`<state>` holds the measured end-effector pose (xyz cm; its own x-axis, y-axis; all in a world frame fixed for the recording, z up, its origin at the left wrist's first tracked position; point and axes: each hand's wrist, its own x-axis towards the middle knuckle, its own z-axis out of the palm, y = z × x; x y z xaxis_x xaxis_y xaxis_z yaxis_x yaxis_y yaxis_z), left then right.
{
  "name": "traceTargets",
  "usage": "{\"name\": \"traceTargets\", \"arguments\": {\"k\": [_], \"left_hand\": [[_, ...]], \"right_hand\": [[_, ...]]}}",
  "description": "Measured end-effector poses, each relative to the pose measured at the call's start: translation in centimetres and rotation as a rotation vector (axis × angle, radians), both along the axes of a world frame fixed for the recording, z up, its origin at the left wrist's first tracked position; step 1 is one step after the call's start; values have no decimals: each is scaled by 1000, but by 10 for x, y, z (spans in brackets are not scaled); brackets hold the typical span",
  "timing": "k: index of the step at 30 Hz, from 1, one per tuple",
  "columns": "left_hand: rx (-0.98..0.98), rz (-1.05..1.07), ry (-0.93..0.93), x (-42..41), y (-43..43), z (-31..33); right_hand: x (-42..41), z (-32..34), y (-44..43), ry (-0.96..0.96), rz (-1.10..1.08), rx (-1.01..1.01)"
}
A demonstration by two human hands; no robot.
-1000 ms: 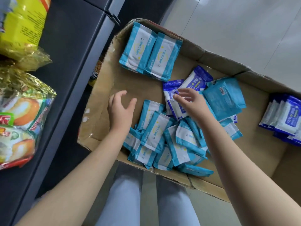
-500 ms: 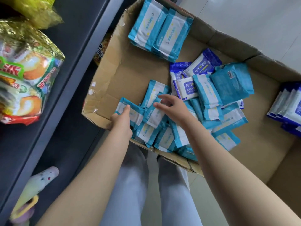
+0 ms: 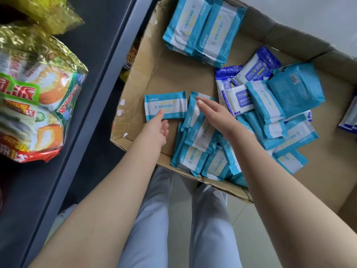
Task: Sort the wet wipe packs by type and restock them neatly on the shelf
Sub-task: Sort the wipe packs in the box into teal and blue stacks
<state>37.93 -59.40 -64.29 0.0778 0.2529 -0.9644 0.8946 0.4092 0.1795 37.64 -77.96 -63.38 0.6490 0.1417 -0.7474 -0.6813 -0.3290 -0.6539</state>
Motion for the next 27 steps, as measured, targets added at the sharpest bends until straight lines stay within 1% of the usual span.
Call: {"name": "traceTargets", "arguments": {"k": [2,4,6,13,17,19,21,25,27], "left_hand": [[7,9,4,8,-3,-2],[36,17,-6,15,-4,-5],[66,18,-18,21,-3,-7],[121,-75,-49,28,20,-6],[221,-287,-123,28,16,-4],[231,-417,-171,23,8,-2],[182,-541,-170,13,0,0],[22,-755,-173,-15,-8,4],[1,-809,-176,-27,-8,3]], "right_hand": [[-1,-7,5,3,69,-86],[1,-10,10,2,212,-205],[4,-11,13,13,285,-278],[-17,-6,9,23,276,-332],[-39,-5,-7,54,232,-321],[-47,-4,-16,65,227,-319],[-49,-3,-20,70,238,-319],[-48,3,-21,87,195,-276],[-49,6,-22,113,170,-251]]}}
